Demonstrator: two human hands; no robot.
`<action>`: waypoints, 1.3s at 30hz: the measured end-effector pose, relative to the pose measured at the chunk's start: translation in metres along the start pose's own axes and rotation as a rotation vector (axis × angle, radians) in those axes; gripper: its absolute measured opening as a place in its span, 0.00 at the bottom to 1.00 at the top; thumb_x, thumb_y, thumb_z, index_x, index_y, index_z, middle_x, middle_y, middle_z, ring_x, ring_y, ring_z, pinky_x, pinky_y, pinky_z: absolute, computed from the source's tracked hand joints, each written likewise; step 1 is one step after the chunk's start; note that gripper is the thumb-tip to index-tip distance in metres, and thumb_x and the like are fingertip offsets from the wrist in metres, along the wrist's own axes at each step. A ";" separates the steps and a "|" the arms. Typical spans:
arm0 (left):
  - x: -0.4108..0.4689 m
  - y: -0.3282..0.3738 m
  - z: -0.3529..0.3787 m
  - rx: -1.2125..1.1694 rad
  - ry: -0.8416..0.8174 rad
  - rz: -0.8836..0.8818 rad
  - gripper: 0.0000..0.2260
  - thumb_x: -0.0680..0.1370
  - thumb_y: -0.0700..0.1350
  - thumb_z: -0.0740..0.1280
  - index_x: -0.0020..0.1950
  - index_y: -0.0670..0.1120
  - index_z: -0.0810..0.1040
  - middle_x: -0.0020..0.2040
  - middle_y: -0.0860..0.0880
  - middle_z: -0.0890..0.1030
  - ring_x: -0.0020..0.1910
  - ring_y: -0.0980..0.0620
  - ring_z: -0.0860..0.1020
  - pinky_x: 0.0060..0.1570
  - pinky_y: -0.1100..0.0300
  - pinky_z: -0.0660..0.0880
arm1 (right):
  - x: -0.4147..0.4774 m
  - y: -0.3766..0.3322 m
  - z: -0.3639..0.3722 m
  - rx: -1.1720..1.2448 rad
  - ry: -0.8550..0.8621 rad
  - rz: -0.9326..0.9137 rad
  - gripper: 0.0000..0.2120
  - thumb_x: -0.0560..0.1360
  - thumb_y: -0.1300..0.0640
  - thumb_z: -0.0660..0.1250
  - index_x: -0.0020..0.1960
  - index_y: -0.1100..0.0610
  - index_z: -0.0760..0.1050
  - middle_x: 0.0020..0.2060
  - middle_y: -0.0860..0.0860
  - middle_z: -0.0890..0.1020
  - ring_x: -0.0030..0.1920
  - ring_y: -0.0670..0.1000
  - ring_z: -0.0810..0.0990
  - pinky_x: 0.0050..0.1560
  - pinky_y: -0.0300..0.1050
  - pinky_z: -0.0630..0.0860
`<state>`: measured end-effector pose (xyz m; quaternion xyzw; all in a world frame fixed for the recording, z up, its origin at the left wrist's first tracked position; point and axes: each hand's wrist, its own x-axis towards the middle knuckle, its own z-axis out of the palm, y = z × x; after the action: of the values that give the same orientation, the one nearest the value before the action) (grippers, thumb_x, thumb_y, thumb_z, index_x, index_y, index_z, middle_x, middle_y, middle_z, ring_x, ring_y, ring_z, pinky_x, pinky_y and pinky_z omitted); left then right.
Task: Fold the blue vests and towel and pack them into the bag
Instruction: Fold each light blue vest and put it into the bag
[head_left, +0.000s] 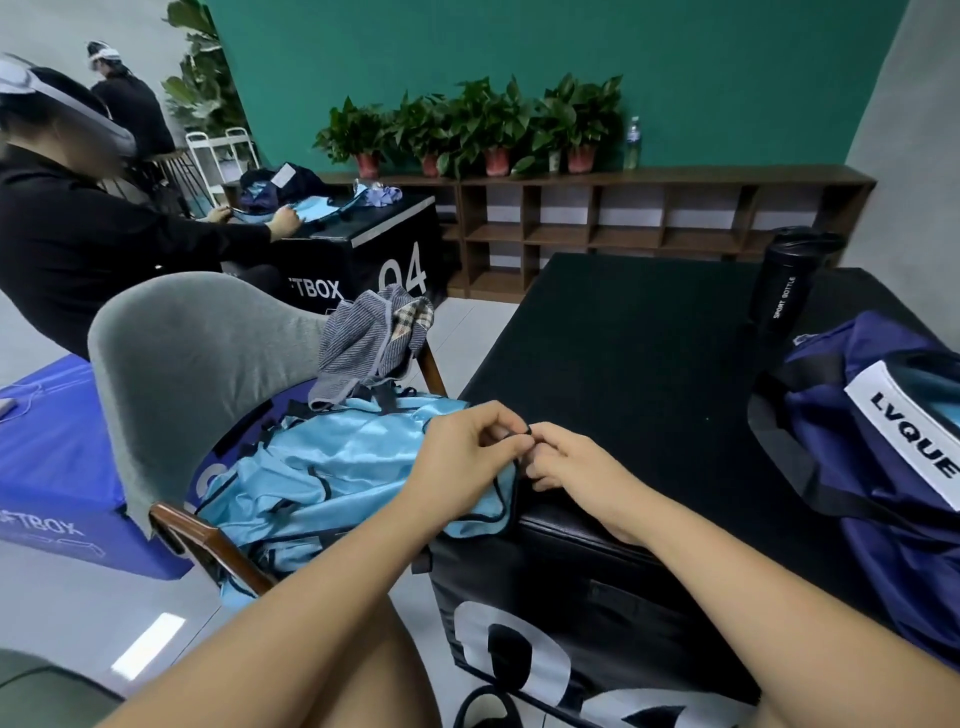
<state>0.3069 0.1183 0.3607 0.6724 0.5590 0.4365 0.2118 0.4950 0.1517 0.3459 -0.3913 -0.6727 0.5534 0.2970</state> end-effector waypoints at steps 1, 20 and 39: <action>0.001 0.001 0.002 -0.026 -0.008 -0.009 0.03 0.78 0.47 0.78 0.48 0.54 0.85 0.39 0.54 0.85 0.38 0.58 0.81 0.43 0.67 0.74 | -0.001 0.001 -0.002 0.019 -0.041 0.006 0.10 0.76 0.63 0.67 0.54 0.53 0.81 0.36 0.45 0.76 0.44 0.47 0.76 0.59 0.54 0.78; 0.016 -0.049 -0.025 0.049 -0.002 -0.128 0.11 0.76 0.42 0.77 0.53 0.57 0.82 0.47 0.54 0.85 0.47 0.56 0.82 0.51 0.61 0.77 | -0.006 0.009 -0.081 0.054 0.392 0.098 0.03 0.79 0.63 0.73 0.51 0.63 0.84 0.44 0.57 0.89 0.43 0.52 0.87 0.45 0.46 0.82; 0.031 -0.080 -0.033 0.562 -0.018 -0.120 0.04 0.77 0.45 0.73 0.46 0.51 0.79 0.37 0.53 0.78 0.38 0.49 0.77 0.37 0.54 0.71 | -0.027 0.030 -0.146 -0.562 0.742 0.122 0.10 0.77 0.58 0.69 0.58 0.49 0.79 0.57 0.48 0.80 0.55 0.53 0.81 0.61 0.55 0.78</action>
<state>0.2337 0.1630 0.3273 0.6745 0.6948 0.2450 0.0476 0.6364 0.2058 0.3480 -0.6667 -0.6206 0.1892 0.3669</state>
